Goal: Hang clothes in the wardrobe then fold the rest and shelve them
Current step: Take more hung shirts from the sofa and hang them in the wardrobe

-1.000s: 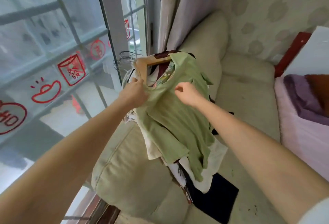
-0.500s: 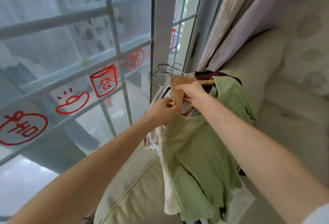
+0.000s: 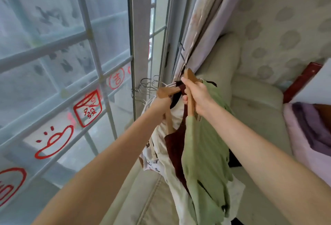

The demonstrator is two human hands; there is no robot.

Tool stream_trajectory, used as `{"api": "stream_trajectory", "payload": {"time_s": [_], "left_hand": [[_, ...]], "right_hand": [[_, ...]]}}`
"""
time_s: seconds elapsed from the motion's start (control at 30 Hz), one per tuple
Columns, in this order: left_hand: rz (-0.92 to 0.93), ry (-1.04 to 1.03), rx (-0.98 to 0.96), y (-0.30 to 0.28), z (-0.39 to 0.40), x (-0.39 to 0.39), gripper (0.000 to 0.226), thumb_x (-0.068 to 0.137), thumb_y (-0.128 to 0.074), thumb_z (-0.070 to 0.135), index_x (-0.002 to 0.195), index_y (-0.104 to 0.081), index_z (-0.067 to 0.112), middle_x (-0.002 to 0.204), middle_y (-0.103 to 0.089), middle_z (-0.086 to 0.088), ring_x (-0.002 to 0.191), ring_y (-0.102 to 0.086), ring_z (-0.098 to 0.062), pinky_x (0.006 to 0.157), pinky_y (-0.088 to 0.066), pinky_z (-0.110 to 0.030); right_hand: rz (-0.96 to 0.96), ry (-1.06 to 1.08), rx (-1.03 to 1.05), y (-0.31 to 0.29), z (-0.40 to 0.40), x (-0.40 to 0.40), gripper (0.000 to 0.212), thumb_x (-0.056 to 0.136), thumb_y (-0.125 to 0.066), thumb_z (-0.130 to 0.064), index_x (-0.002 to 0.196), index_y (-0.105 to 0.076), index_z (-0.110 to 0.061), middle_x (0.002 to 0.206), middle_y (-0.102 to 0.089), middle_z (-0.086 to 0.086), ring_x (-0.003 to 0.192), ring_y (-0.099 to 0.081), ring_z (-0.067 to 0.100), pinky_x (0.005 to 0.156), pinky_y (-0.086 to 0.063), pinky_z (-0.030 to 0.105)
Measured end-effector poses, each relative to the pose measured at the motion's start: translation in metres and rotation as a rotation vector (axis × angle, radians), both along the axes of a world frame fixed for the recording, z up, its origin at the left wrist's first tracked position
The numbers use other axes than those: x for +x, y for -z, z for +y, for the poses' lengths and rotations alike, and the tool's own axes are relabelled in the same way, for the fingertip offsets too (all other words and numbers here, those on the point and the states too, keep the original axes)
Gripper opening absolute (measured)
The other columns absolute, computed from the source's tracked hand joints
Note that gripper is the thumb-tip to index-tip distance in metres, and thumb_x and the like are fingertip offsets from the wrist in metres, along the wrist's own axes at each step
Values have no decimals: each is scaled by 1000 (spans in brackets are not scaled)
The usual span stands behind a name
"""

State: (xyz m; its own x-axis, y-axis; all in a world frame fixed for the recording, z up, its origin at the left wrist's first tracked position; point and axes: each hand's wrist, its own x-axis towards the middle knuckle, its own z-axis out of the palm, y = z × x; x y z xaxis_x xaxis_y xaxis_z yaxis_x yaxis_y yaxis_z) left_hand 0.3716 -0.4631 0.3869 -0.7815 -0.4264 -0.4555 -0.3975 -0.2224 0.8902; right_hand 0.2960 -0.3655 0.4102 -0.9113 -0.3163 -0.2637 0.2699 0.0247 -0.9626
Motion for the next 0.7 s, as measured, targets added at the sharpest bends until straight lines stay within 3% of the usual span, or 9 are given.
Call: {"api": "stream_trajectory", "payload": {"time_s": [0.03, 0.1, 0.13, 0.23, 0.37, 0.5, 0.6, 0.7], "left_hand": [[5, -23, 22, -1, 0, -3, 16, 92, -43, 11, 92, -58, 5, 67, -51, -7, 58, -49, -18, 55, -39, -26], [-23, -69, 59, 5, 1, -12, 44, 86, -50, 14, 128, -47, 0, 85, -57, -11, 71, -57, -24, 55, -47, -27], [-30, -86, 88, 6, 0, -14, 48, 87, -51, 12, 133, -42, 0, 89, -58, -11, 72, -60, -25, 52, -50, -26], [32, -36, 133, -1, 12, -18, 23, 96, -45, 6, 118, -46, 5, 79, -58, -9, 59, -52, -17, 50, -46, -27], [205, 82, 83, -18, 28, -21, 11, 99, -46, 14, 107, -53, 11, 82, -65, -5, 62, -53, -15, 61, -50, -29], [344, 376, -4, -54, 53, -14, 27, 99, -42, 17, 95, -68, 12, 94, -68, -7, 79, -63, -22, 81, -56, -39], [365, 469, 18, -74, 71, -15, 34, 93, -40, 12, 108, -70, 8, 93, -69, -7, 84, -67, -24, 81, -58, -38], [343, 515, 57, -87, 78, -11, 37, 90, -38, 4, 111, -69, 7, 99, -70, -12, 96, -67, -34, 86, -57, -42]], "right_hand": [[7, 20, -22, -4, 4, 0, 23, 88, -67, -31, 90, -53, -13, 58, -42, 0, 42, -41, 14, 38, -36, 24], [39, 95, -2, -14, 19, -2, 25, 90, -63, -38, 89, -54, -14, 60, -43, 1, 41, -39, 12, 36, -33, 21], [53, 116, 26, -17, 24, -3, 28, 90, -61, -41, 90, -56, -14, 61, -46, 1, 41, -39, 11, 36, -32, 21], [72, 159, 61, -24, 49, -5, 32, 92, -60, -39, 103, -59, -9, 64, -51, 3, 43, -40, 10, 35, -31, 19], [81, 247, 5, -32, 73, -7, 20, 93, -62, -24, 99, -57, -7, 75, -59, 9, 51, -50, 11, 36, -35, 17], [88, 197, -35, -45, 80, -8, 29, 94, -60, -32, 106, -61, -5, 94, -70, 15, 82, -68, 25, 68, -56, 29], [-13, 121, -128, -59, 83, 3, 31, 91, -62, -38, 99, -60, -8, 77, -67, 11, 71, -64, 25, 79, -55, 38], [-3, 95, -129, -68, 98, 7, 24, 87, -69, -26, 92, -63, -4, 74, -68, 12, 63, -65, 22, 73, -58, 34]]}}
